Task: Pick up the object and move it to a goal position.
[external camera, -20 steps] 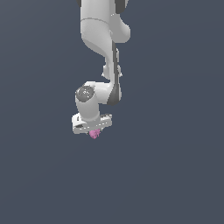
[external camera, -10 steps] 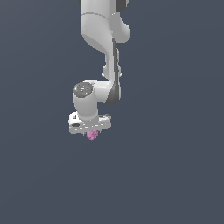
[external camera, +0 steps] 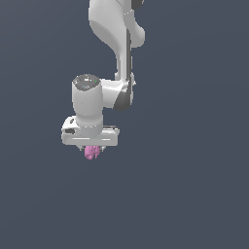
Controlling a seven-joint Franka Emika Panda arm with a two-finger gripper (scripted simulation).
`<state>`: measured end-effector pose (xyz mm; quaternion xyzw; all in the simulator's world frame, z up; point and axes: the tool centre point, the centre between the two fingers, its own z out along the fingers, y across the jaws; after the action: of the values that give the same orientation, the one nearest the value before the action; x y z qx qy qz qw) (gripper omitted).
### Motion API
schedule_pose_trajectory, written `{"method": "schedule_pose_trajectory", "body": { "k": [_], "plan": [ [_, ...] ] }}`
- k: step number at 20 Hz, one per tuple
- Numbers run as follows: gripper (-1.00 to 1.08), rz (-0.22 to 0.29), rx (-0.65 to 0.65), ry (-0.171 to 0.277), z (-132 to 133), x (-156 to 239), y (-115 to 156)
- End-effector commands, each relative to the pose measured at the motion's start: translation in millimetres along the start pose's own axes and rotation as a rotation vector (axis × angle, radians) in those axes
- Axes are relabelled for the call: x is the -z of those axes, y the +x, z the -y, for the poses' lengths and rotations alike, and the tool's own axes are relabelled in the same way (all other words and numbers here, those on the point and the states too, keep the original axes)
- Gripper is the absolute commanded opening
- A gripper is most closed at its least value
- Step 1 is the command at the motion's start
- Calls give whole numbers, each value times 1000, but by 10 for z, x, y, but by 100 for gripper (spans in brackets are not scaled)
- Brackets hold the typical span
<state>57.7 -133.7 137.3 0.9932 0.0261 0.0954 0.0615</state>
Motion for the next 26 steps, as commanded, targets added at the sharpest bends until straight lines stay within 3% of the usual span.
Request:
{"method": "schedule_pose_trajectory", "body": {
  "k": [1, 12, 26],
  "plan": [
    [-100, -41, -52, -34, -122, 218, 164],
    [-100, -201, -259, -176, -610, 1170, 641],
    [-100, -369, -482, -334, -1062, 2324, 855]
  ]
}}
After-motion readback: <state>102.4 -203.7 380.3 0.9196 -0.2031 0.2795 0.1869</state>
